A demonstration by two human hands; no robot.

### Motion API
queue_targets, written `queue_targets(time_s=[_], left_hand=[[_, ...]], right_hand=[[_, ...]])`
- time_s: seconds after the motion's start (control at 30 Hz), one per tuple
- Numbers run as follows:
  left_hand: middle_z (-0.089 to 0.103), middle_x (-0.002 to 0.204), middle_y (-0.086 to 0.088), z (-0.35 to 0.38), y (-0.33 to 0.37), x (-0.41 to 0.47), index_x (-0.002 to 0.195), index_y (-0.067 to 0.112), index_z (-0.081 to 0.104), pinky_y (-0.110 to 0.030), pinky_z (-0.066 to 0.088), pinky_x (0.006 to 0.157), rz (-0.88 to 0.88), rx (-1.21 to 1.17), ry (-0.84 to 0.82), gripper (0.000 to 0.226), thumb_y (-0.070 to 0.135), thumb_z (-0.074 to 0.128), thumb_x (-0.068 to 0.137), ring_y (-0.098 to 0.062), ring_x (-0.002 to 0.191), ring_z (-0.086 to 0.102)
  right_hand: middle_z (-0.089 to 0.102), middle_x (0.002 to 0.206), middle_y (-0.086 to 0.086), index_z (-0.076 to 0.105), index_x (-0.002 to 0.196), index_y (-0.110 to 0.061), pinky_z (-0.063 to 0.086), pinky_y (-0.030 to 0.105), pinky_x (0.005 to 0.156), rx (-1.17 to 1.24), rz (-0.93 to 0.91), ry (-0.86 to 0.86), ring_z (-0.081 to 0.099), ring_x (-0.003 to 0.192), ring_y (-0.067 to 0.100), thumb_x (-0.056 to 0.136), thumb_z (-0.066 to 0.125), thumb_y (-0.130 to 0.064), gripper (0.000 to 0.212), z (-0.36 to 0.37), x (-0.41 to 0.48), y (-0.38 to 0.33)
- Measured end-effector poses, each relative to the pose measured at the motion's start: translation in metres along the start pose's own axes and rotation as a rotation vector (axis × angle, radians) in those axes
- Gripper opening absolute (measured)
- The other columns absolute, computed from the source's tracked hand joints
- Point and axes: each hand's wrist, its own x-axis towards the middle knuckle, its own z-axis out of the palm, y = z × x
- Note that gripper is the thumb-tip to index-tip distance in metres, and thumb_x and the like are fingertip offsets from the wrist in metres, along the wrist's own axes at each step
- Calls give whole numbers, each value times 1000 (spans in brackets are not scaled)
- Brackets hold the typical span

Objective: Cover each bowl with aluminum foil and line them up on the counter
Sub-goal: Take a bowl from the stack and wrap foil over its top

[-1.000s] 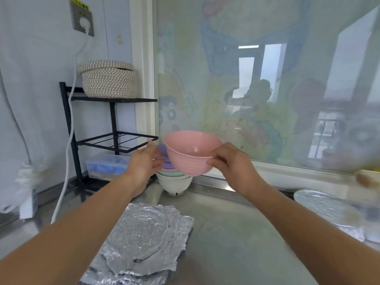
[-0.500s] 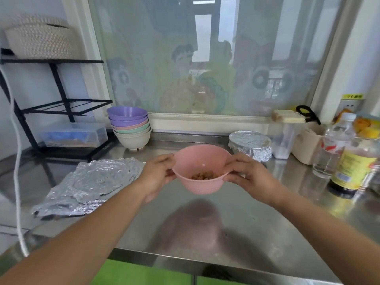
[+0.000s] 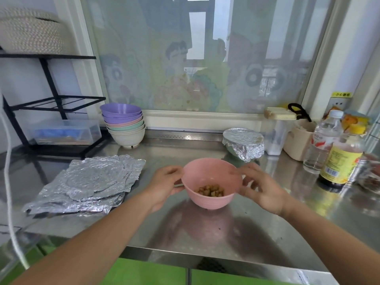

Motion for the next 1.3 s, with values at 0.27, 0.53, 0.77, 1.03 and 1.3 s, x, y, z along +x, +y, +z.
queue_targets(time_s=[0.27,0.53,0.77,1.03,1.3], left_hand=[[61,78,-9,0,-4,6,106,8,69,-20,44,50,84,221,-4,20,4,52,97,-15,65,51],[63,86,-7,-5,-5,6,109,8,66,-24,45,52,59,185,-16,17,13,53,99,-15,62,55],[60,81,-6,-65,16,10,89,8,64,-21,43,51,132,428,182,9,11,58,95,-15,60,53],[67,108,-6,-197,40,-3,98,13,74,-28,42,91,235,1148,465,13,16,65,89,-23,102,58],[57,127,-9,-277,37,-10,124,9,59,-30,45,87,-72,1003,561,39,25,67,89,-23,103,56]], right_hand=[[48,55,8,58,76,-5,30,23,42,56,624,123,43,43,19,100,42,-28,36,22,42,-4],[48,59,9,51,65,-8,31,27,52,-1,633,137,43,55,23,99,42,-31,42,18,43,-10],[48,63,5,42,58,-14,31,31,56,-379,411,238,47,60,21,103,31,-39,53,7,57,-48],[48,61,4,40,59,-13,33,32,57,-386,132,-8,51,65,27,101,34,-42,51,85,117,-123],[55,67,6,52,63,-10,37,30,63,-98,255,-272,54,72,25,97,53,-34,42,212,172,-146]])
